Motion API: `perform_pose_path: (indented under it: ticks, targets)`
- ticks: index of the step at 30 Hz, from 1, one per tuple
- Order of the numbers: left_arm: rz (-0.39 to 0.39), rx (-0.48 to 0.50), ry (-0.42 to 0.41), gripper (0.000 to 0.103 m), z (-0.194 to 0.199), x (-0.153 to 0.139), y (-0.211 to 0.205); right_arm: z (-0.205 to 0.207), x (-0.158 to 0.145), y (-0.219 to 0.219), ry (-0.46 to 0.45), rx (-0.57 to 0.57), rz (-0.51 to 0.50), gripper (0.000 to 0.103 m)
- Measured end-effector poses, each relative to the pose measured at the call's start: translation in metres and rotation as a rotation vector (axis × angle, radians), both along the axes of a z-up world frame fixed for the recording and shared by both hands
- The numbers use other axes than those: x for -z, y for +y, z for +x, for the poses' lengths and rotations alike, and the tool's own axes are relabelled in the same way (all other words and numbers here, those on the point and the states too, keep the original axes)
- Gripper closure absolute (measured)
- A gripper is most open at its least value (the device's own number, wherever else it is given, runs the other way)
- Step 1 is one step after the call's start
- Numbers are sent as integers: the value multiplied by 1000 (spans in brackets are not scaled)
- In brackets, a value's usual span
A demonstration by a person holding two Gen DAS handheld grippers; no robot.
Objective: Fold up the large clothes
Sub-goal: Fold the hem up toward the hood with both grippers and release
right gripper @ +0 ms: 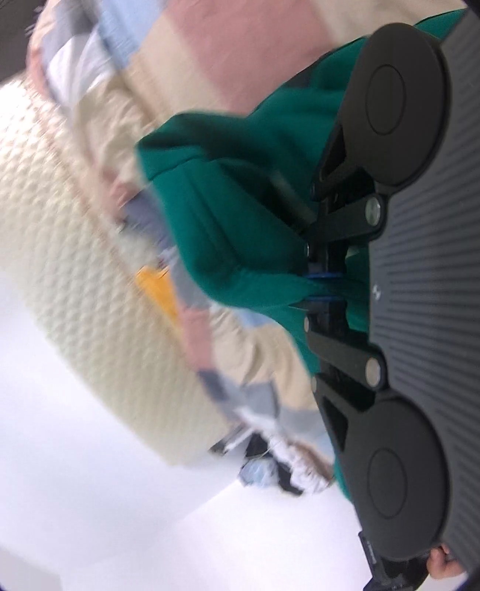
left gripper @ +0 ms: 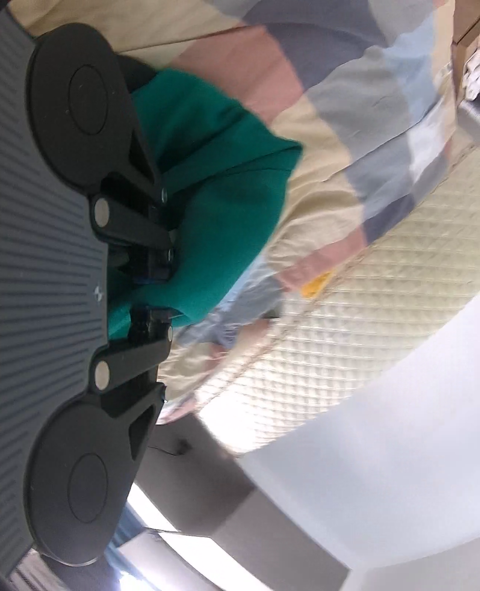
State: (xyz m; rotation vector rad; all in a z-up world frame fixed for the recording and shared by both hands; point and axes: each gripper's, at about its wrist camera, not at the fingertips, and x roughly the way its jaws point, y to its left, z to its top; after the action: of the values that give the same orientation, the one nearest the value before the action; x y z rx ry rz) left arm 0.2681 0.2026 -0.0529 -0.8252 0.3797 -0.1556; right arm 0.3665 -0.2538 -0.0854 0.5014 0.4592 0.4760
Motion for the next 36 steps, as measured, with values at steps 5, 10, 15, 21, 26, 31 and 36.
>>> perform_pose_path:
  ticks: [5,10,15,21,26,31,36]
  targets:
    - [87,-39,76,93,15,16,-3,11,8,12,-27,28,-92,92]
    - [239,-36,173,93,29,41,-17,21,60,19,87,40,-195,92]
    - [270,-15,185,91,21,40,-26,15,63,20,102,39,-223,87]
    - [294,-62,153,65,-4,18,-29,-17,40,15,59,71,-248,68]
    - [366,-69,114,62,-45,-1,-39,-57,12,18,-24,28,-294,66]
    - [376,-11,52,62,-74,-27,-66,-98,-10,34,-91,-52,-282,66]
    - [391,125,-32,62,-94,-44,-107,-116,-18,54,-105,-109,-285,66]
